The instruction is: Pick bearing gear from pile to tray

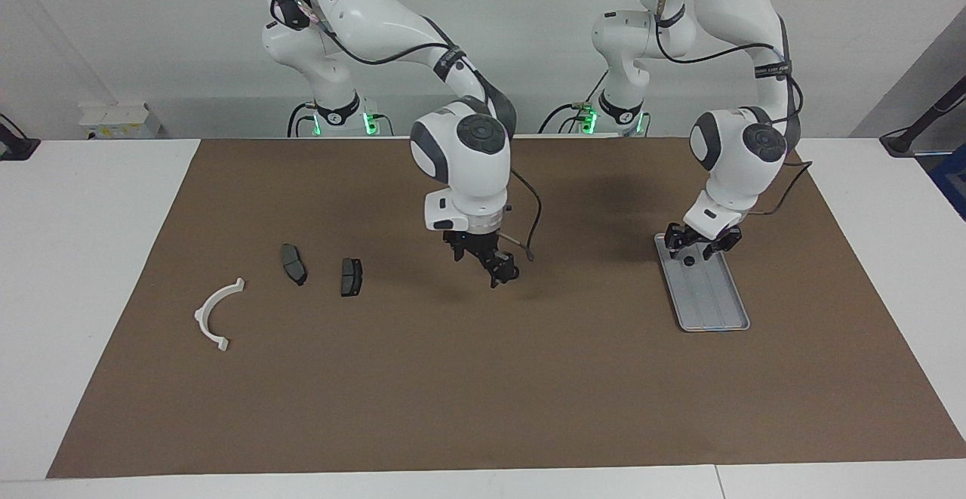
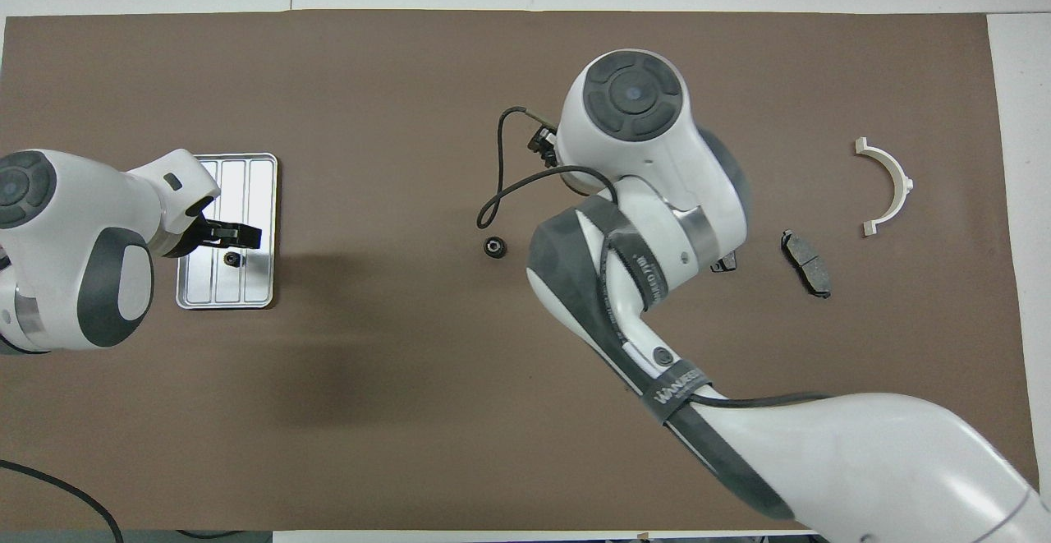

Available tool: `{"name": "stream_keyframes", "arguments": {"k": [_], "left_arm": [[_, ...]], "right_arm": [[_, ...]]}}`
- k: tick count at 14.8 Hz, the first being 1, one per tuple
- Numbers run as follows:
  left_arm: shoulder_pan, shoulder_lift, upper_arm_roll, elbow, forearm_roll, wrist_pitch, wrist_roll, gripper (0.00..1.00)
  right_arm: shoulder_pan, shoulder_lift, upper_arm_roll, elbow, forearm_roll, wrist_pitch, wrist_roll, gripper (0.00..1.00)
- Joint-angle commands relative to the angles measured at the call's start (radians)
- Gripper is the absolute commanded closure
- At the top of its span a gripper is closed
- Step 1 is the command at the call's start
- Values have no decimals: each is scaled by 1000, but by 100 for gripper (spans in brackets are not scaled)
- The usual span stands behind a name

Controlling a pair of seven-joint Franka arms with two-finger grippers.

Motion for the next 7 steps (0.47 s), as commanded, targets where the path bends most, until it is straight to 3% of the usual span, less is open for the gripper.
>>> {"name": "stream_keyframes", "arguments": {"k": [1,5,7], "left_arm": [[-127,12,8,81,-5,-44,-250,3],[-329,26,11,84,5,15,-616,3],[-420,80,11,118,44,13,-765,3]], "right_arm": [[-106,-71,18,-14,30,-84,-284,0],[-250,-127,15,-16,29,-159,-729,0],[-317,-136,15,-17,30,-178,-881,0]]}}
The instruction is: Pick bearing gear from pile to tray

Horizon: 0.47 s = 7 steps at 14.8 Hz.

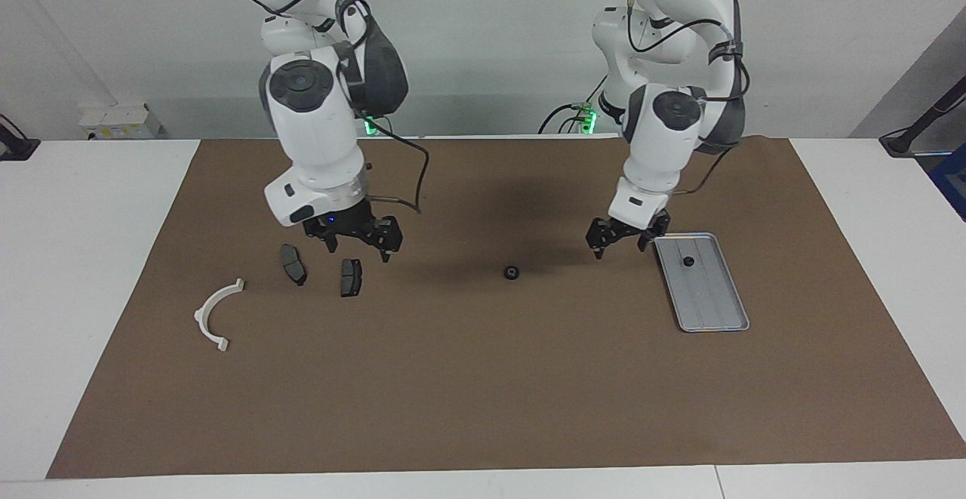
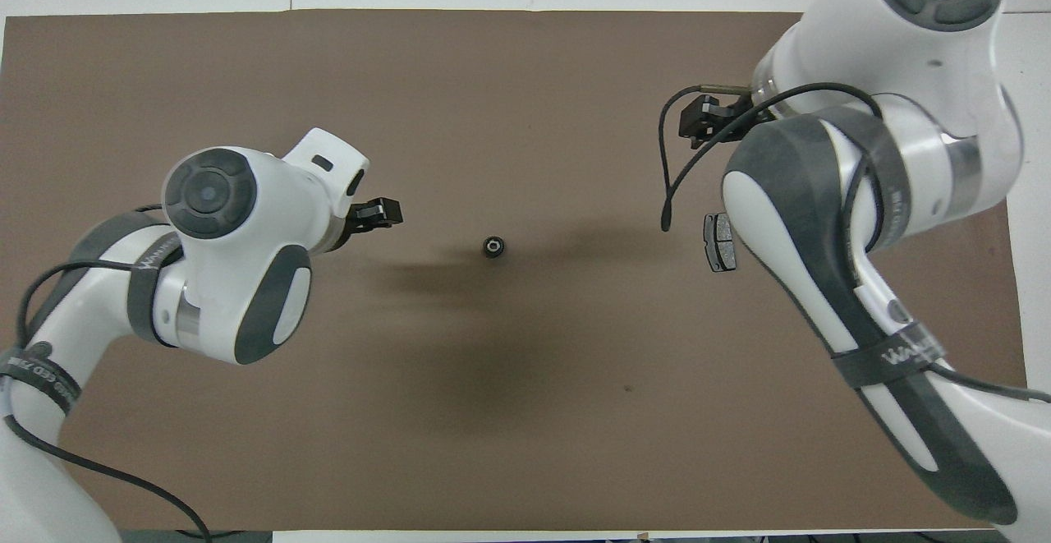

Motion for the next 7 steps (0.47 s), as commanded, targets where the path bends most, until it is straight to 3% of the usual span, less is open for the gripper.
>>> {"name": "stream_keyframes", "arguments": {"k": [1,7], "left_arm": [[-104,98,19,80,62,11,-195,3],[-220,246,19,153,65,69,-361,3]], "right_arm": [[-90,-20,16,-19,13,-22,-198,0],[-164,-26,14,-30,13,-22,-281,0]]}}
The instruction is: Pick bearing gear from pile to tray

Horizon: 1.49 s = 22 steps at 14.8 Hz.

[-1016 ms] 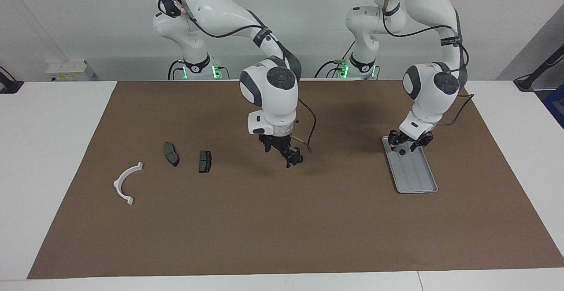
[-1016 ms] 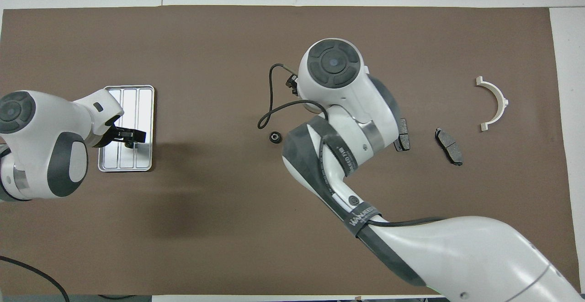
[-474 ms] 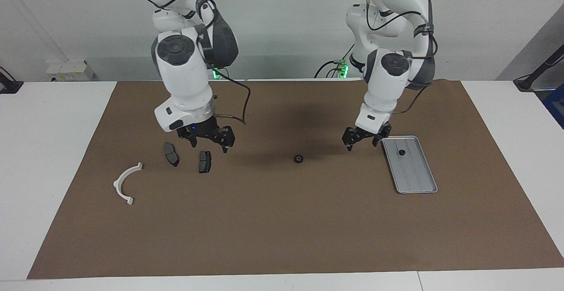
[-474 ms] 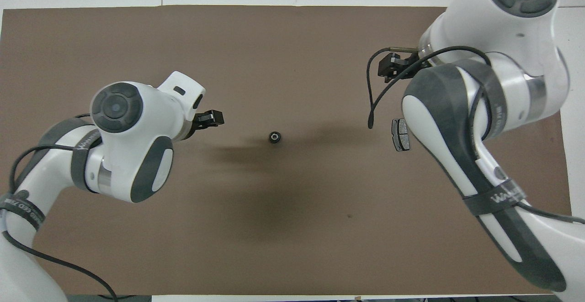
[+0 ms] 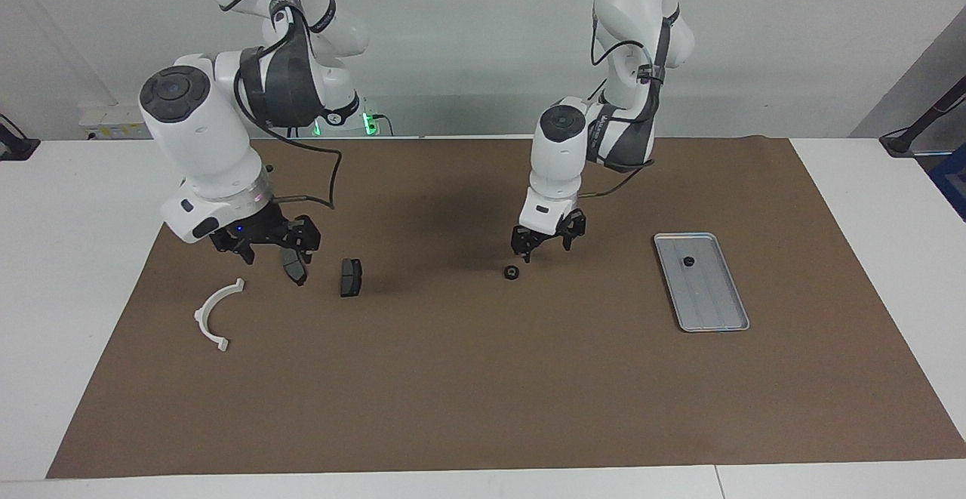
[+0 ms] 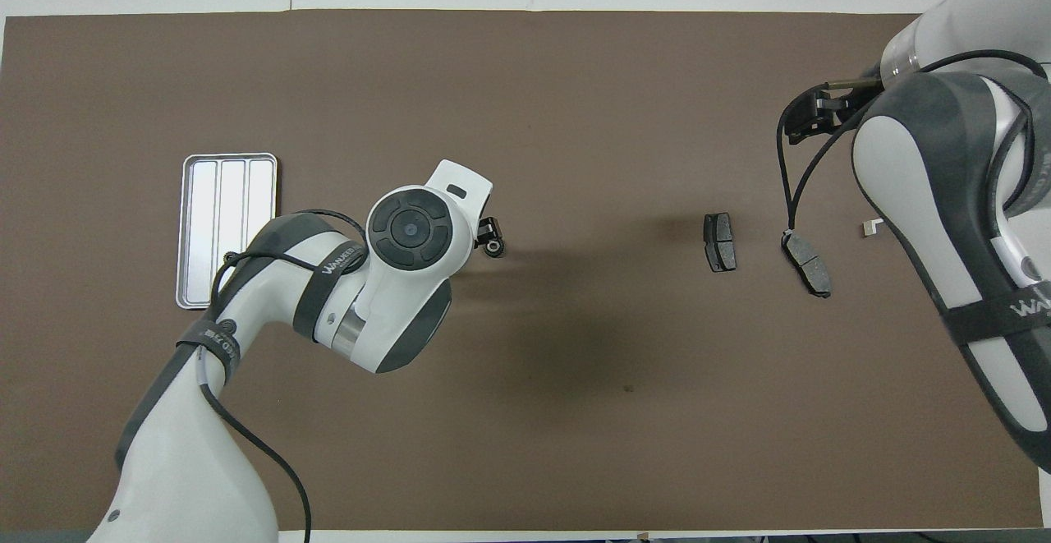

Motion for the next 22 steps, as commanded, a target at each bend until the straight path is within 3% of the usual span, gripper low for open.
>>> {"name": "stream_keyframes", "arguments": {"k": [1,10,12,15,21,22], "left_arm": [[-36,84,19,71,19,23,-61,3],[-45,93,16,61,19,75,-64,4],[-50,93,14,47,21,81,-62,4],[-57,93,14,32,19,104,-62,4],[-85,90,14,-1,18,130,-78,8],[-85,90,14,-2,19,134,-78,15]], "right_arm": [[-23,-21,14,-24,13,-7,-17,0],[-20,-53,11,-40,14,-9,-20,0],[3,-104,-1,-87,16,-10,-22,0],[119,-187,-113,-139,19,-34,-23,0],[127,-366,-122,-271,59,-71,-22,0],[127,-400,-122,-300,59,-71,-22,0]]}}
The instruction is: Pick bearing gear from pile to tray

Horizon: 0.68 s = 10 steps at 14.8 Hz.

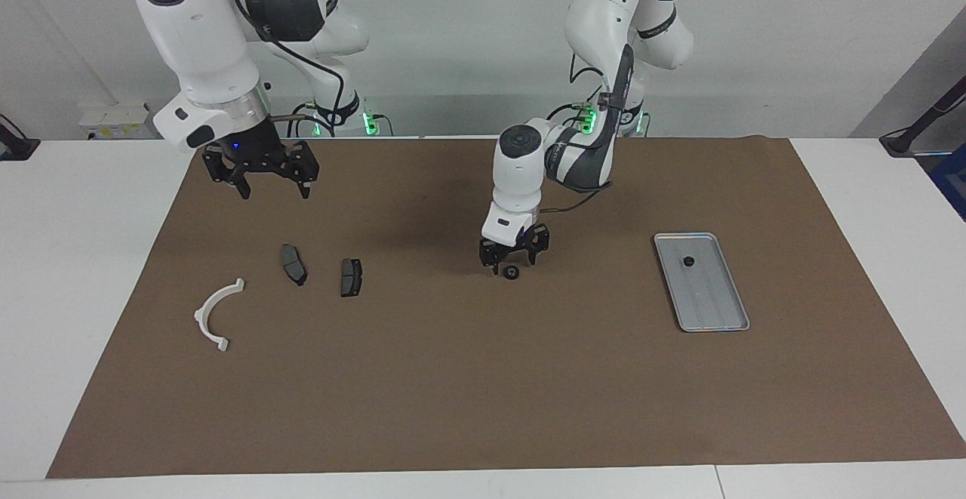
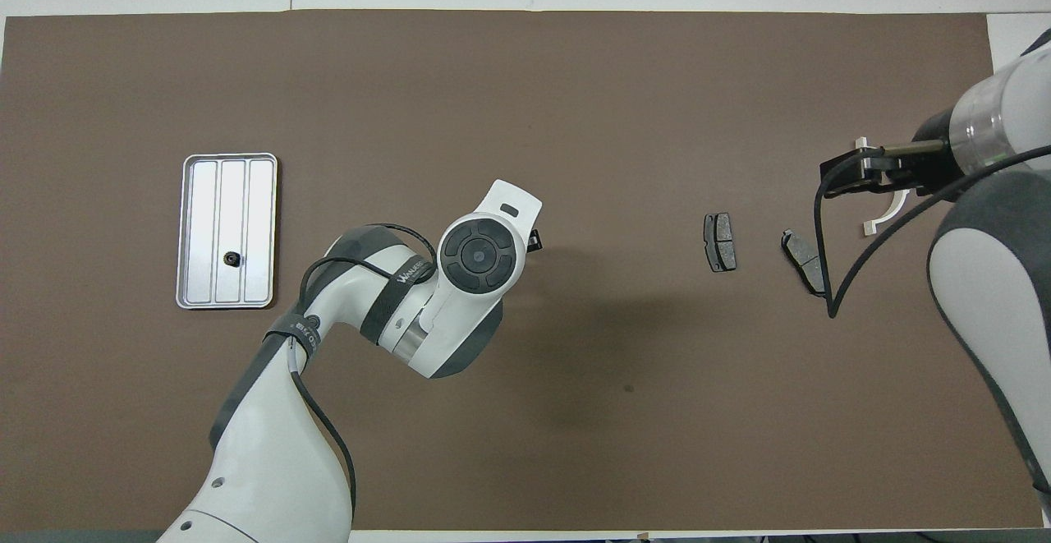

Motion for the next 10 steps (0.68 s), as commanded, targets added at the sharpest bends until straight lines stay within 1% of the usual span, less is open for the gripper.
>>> {"name": "stream_keyframes", "arguments": {"k": [1,3,4,5,8,10], "left_arm": [[-18,-3,16,-27,16,33,-24,29],[-18,-5,16,-27,18,34,-24,64],[-18,-3,16,-27,18,34,-24,84],[-13,-3,16,-25,16,36,-22,100],[1,-3,19,-5,21,27,-7,100],[26,-3,25,31,21,-11,22,100]], "right_arm": [[-1,-118,-7,-128,23,8,-22,0],[-5,-119,-6,-124,23,-13,-22,0],[-10,-117,-6,-119,23,-13,-22,0],[-10,-122,-6,-117,23,-13,-22,0],[-15,-125,-4,-107,21,-27,-22,0],[-19,-125,-3,-104,26,-28,-20,0]]}}
